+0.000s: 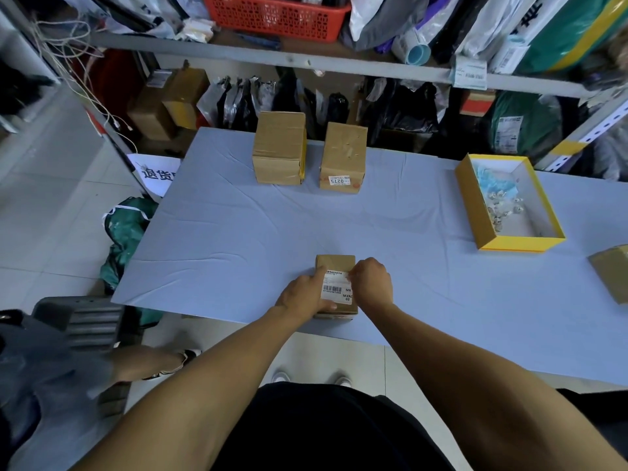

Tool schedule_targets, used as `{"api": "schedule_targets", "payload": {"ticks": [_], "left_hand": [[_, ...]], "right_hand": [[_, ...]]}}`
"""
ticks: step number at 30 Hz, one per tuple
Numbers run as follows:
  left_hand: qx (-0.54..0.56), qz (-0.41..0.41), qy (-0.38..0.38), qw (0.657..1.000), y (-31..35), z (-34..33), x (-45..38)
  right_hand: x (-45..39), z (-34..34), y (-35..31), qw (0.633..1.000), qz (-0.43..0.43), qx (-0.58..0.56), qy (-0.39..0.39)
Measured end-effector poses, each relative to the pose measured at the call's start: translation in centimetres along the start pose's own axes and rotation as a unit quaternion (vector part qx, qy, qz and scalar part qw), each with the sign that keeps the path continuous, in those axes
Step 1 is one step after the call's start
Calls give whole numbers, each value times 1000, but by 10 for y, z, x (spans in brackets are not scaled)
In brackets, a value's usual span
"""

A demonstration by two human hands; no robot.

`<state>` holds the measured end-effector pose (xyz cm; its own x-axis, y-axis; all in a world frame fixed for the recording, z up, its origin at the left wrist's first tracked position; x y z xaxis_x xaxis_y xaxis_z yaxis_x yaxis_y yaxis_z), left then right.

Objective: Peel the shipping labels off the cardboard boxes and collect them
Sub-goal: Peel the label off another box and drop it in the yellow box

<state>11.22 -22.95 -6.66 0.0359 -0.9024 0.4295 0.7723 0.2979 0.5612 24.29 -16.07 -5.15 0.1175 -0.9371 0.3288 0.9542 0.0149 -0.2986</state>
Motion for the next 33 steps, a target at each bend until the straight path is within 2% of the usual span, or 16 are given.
{"api": "schedule_targets", "payload": {"ticks": [5, 10, 15, 19, 23, 29, 33], "left_hand": [[-3, 0, -12, 1000, 2, -2, 2], [-5, -20, -12, 1000, 5, 1, 2], [-63, -45, -21, 997, 6, 1, 0], [-116, -36, 2, 993, 1, 9, -6], [-95, -40, -26, 994, -4, 3, -7], [-110, -62, -25, 992, 4, 14, -6], [-107, -60, -31, 992, 4, 13, -8]], "right_hand": [[0, -5, -11, 996, 25, 63, -54], [0, -11, -14, 994, 32, 66, -79], [1, -2, -1, 997, 55, -18, -42], [-2, -5, 5, 997, 58, -27, -48], [-5, -5, 6, 997, 48, -45, -30], [6, -4, -2, 992, 122, -14, 18], [6, -7, 3, 990, 113, -79, 10]]}}
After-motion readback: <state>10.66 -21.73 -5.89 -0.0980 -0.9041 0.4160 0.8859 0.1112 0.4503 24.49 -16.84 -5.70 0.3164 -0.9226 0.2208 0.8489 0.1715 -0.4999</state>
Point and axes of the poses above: each hand's wrist, its own x-axis away from the middle knuckle, its own z-axis out of the back of the hand, y = z × x, the point moved 8 cm from there along -x, towards the middle knuckle, and after that the axes turned 5 degrees about x, right-handed, at the moved point
